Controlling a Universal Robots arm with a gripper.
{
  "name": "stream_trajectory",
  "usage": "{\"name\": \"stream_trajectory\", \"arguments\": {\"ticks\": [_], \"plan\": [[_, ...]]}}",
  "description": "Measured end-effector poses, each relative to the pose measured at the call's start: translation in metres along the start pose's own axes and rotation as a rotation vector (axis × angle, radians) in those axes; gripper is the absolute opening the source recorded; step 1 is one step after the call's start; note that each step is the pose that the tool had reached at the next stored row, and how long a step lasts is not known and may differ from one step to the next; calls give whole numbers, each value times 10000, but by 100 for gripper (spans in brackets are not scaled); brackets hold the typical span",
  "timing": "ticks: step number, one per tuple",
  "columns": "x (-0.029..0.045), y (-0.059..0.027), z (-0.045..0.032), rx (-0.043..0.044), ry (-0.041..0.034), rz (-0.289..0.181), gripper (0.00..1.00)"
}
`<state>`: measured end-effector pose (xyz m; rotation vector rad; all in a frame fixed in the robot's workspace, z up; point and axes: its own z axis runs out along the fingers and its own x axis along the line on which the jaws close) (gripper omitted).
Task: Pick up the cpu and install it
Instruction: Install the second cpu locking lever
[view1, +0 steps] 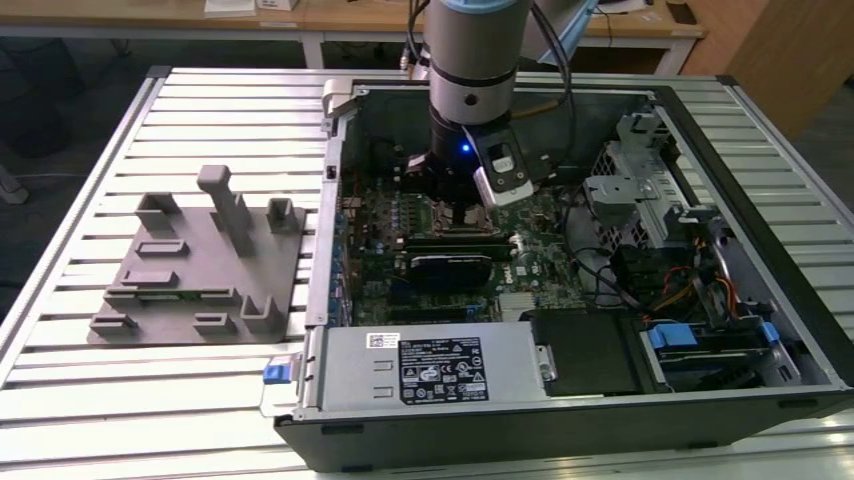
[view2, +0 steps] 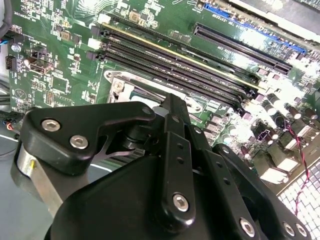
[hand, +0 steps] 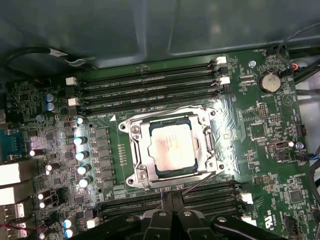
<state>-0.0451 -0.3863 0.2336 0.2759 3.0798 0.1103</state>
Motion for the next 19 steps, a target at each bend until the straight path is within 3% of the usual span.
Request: {"name": "stream_trajectory", "arguments": {"ticks": [3,11,19], "plan": [[-5,-31,-1,-153,27,9,11],[-1,-140,-1,-716,128,40,11],[10,-213,-1,-1033,185,57,11]]}}
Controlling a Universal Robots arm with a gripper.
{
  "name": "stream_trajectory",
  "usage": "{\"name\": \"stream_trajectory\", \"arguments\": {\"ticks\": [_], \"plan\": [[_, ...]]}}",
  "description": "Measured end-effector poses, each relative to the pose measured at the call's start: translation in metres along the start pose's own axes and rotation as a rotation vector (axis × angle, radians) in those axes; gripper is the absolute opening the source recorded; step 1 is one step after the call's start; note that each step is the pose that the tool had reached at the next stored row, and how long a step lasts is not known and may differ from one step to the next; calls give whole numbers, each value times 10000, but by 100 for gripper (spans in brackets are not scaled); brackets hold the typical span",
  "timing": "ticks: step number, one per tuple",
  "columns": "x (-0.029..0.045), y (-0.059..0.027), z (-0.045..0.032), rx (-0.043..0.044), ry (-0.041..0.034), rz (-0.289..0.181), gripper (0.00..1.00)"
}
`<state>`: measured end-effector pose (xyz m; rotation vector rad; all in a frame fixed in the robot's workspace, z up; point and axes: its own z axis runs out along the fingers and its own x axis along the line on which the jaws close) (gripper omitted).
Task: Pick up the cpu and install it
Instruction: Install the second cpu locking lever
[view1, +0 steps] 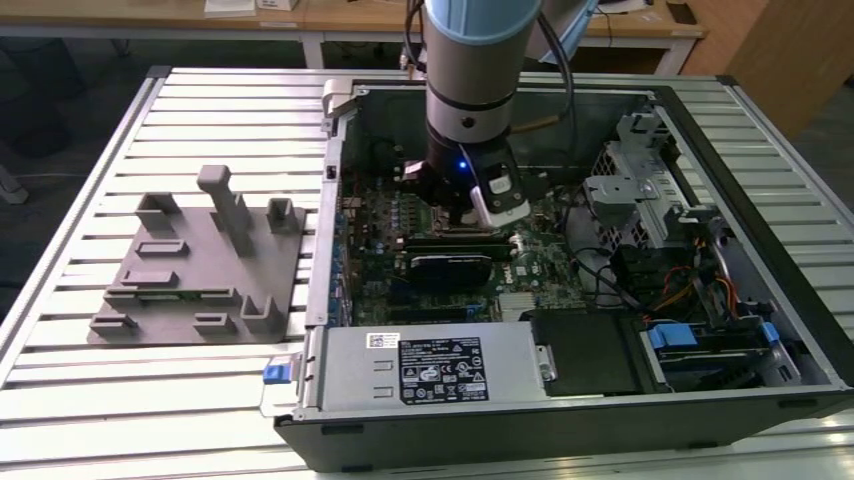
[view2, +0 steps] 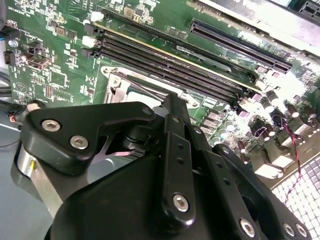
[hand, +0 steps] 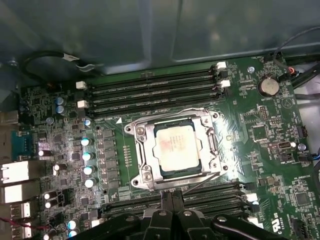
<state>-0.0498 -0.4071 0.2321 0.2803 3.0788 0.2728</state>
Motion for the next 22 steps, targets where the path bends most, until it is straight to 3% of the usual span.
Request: {"name": "stream_trajectory", "arguments": {"ticks": [9,22], "plan": [[48,-56,44,-228,41,13,11],[87,-101,79,-275,49,15,11]]}}
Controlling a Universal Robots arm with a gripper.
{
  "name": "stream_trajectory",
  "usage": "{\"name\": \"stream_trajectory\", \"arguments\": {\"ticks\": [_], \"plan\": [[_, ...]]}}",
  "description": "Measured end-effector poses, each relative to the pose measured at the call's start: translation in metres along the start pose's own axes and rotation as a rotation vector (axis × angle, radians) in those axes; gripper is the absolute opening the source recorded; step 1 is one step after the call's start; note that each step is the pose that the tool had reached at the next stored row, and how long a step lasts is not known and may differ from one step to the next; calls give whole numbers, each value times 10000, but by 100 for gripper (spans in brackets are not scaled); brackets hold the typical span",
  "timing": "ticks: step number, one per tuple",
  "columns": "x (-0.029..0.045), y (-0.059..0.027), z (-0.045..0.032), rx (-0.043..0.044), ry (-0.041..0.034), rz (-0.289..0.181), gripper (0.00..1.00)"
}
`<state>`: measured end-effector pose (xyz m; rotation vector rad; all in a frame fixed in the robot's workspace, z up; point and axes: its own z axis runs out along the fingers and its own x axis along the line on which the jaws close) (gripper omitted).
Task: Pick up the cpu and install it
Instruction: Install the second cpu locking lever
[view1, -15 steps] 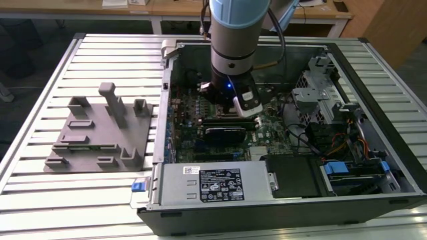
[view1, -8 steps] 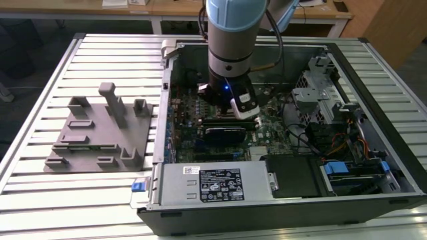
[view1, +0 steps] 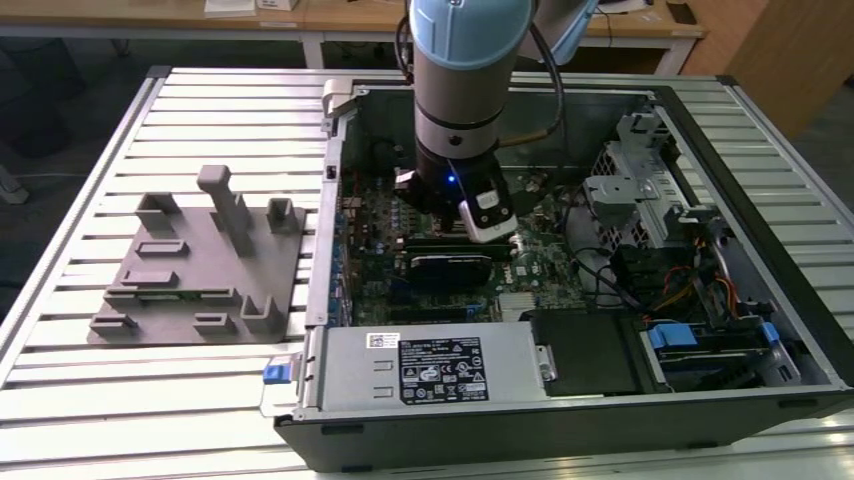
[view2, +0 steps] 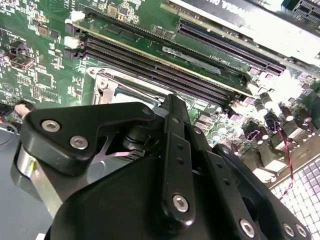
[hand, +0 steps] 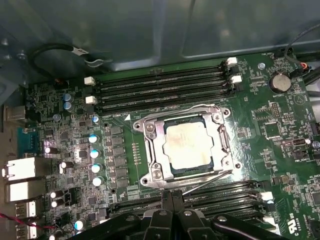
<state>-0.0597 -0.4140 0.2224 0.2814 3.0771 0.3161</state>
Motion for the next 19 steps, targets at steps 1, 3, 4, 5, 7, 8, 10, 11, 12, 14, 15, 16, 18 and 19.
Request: {"name": "stream_trajectory", "arguments": {"ticks": [1,3,4,5,7,8,10,11,12,14,15,16,18,19], "plan": [[0,0,0,-1,1,-2,11],[0,-2,8,-21,23,-94,11],[0,-3,13,-27,45,-198,11],[1,-4,17,-29,69,-306,11],[1,-5,19,-28,108,-487,11],[1,-5,20,-29,117,-530,11],[1,-6,26,-34,124,-574,11],[1,-7,30,-35,125,-576,11],[1,-7,35,-35,125,-576,11],[1,-9,39,-32,126,-577,11],[1,-9,40,-30,126,-576,11],[1,-10,43,-33,126,-576,11],[1,-11,49,-36,125,-577,11],[1,-11,52,-41,126,-577,11]]}}
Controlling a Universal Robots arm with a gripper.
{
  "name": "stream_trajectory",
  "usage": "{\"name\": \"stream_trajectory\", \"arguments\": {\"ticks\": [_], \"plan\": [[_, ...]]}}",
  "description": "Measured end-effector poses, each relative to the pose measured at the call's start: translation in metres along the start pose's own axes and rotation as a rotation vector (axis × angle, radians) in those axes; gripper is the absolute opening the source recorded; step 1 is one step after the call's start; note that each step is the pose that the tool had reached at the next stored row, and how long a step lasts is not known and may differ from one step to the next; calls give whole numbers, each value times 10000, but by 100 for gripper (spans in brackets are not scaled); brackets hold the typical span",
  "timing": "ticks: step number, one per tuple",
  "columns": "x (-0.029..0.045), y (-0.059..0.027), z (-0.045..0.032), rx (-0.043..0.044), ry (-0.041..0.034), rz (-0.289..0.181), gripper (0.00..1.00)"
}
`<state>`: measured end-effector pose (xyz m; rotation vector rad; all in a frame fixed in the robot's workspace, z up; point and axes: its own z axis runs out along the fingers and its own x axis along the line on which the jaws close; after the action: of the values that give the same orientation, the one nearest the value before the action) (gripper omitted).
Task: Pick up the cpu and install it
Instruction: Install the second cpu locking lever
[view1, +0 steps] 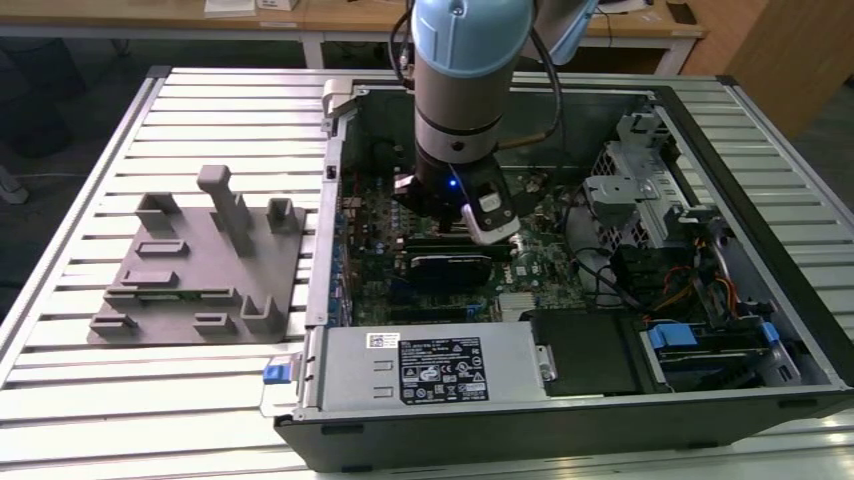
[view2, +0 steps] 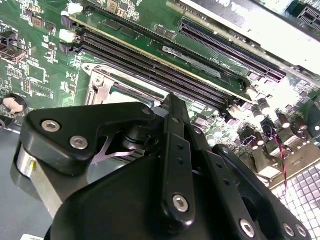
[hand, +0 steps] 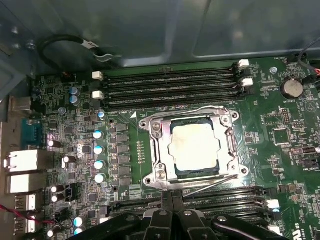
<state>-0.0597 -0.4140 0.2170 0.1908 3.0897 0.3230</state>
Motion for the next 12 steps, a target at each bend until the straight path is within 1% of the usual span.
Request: {"name": "stream_trajectory", "arguments": {"ticks": [4,7,8,12], "plan": [[0,-3,11,-75,10,3,11],[0,-6,17,-186,23,5,11],[0,-9,18,-205,25,5,11],[1,-24,26,-227,28,3,11]]}}
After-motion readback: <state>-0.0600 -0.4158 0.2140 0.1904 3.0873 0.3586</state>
